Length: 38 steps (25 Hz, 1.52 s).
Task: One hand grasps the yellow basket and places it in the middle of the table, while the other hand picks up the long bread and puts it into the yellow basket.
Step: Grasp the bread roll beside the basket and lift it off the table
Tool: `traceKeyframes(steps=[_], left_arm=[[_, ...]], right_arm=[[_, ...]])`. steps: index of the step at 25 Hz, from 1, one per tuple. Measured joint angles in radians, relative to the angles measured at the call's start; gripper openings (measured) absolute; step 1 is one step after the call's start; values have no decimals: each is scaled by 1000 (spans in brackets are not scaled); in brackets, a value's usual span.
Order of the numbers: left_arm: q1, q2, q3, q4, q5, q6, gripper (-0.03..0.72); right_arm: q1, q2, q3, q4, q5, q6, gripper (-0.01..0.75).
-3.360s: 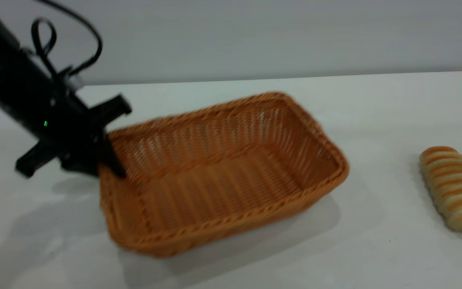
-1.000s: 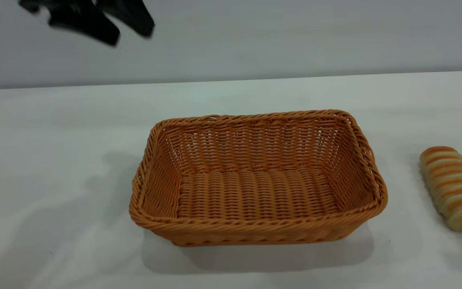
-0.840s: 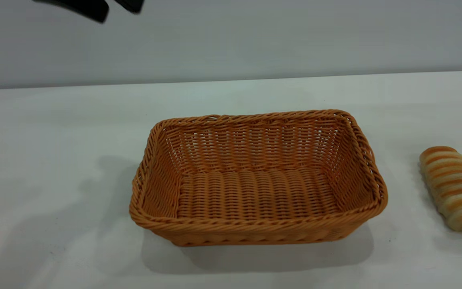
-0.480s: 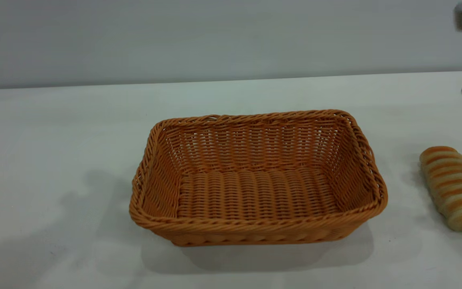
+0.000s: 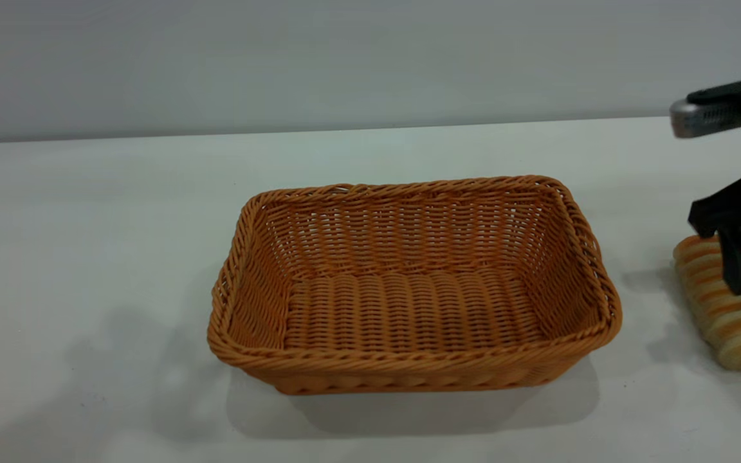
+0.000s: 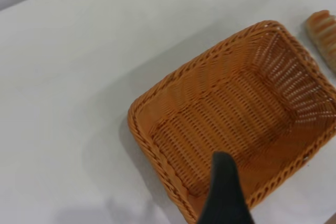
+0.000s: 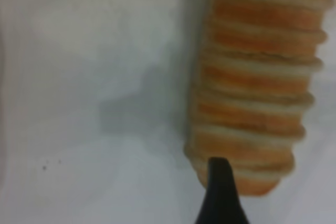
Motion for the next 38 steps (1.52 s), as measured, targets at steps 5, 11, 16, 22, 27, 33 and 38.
traceKeyframes(steps=[5,11,16,22,27,33,38], left_arm=[[0,-76,0,10,39,0,582],[0,-143,20,47,88,0,582],[0,-204,97,54,94,0,582],[0,-282,176,56,94,0,582],[0,-334,200,54,91,0,582],[0,-350,204,46,91,0,582],[0,-350,204,37,91,0,582]], right_arm=[[0,31,-2,0,-62,-2,589],[0,46,-10,-8,-127,-2,589],[0,94,-50,-10,-112,-2,589],[0,144,-74,-43,-94,-3,589],[0,190,-81,-65,-93,-3,589],[0,219,-92,-74,-91,-1,535],[0,220,-97,-107,-84,11,246]])
